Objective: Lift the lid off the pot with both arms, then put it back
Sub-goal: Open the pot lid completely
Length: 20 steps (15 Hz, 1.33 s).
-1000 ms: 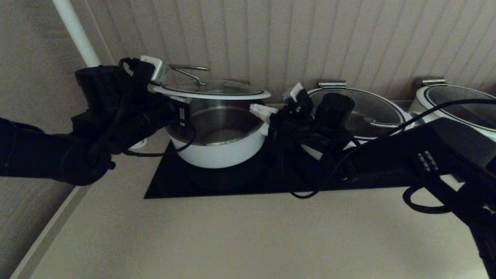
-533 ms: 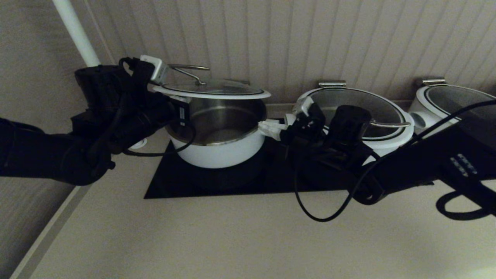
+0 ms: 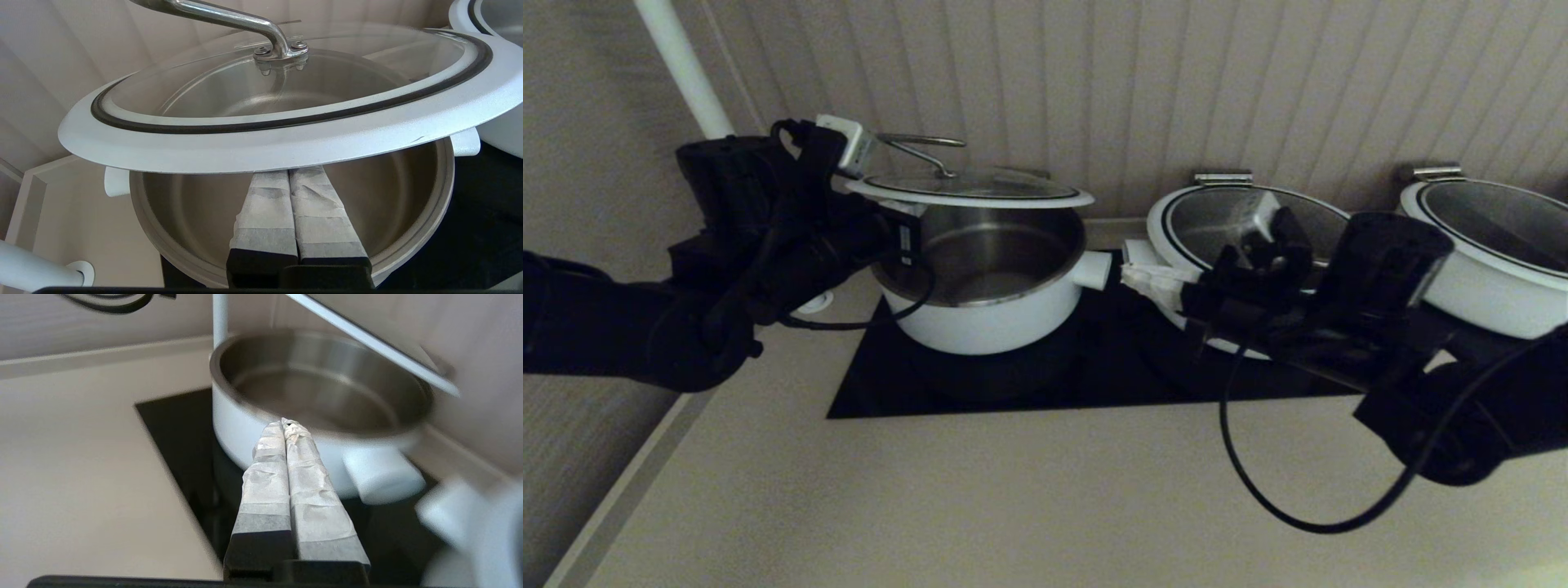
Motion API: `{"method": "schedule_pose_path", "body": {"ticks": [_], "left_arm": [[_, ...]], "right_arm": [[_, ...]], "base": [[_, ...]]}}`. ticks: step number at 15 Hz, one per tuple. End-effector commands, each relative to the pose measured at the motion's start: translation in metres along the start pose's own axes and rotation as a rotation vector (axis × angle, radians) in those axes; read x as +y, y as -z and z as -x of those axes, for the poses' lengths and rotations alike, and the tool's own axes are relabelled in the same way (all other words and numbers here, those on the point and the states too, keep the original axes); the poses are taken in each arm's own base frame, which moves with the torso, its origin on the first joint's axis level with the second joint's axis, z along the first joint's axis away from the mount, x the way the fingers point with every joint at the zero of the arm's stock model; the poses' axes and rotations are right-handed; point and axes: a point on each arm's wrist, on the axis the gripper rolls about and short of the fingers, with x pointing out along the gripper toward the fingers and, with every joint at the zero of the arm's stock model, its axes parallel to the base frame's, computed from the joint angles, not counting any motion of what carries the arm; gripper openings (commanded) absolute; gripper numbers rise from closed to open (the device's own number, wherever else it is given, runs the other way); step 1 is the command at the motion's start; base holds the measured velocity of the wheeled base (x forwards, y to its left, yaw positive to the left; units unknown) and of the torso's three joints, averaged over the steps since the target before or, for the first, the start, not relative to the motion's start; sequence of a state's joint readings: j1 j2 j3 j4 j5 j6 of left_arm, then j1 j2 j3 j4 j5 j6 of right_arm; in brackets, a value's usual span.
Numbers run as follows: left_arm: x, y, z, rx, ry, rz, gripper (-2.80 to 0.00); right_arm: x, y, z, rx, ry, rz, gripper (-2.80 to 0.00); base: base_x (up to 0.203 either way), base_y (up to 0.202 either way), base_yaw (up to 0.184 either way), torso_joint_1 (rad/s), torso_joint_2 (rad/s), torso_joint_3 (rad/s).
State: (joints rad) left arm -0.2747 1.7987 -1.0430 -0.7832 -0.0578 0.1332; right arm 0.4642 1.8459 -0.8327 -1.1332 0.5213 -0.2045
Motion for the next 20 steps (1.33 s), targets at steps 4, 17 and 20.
{"method": "schedule_pose_path", "body": {"ticks": [4, 17, 20], "left_arm": [[0.0, -0.001, 0.002, -0.008, -0.001, -0.002, -2.8], [0.001, -0.005, 0.008, -0.014, -0.036, -0.001, -2.8], [0.001, -0.006, 0.008, -0.017, -0.036, -0.001, -2.8]], "right_arm": [[0.009, -0.054, 0.108, 0.071, 0.213, -0.025, -2.8], [0.119, -0.011, 0.262, 0.171, 0.653, -0.165, -2.8], [0.14, 0.004, 0.281, 0.275, 0.777, -0.194, -2.8]], "base": [[0.0, 0.0, 0.0, 0.0, 0.0, 0.0], [0.0, 0.0, 0.0, 0.0, 0.0, 0.0], [0.0, 0.0, 0.0, 0.0, 0.0, 0.0]]}}
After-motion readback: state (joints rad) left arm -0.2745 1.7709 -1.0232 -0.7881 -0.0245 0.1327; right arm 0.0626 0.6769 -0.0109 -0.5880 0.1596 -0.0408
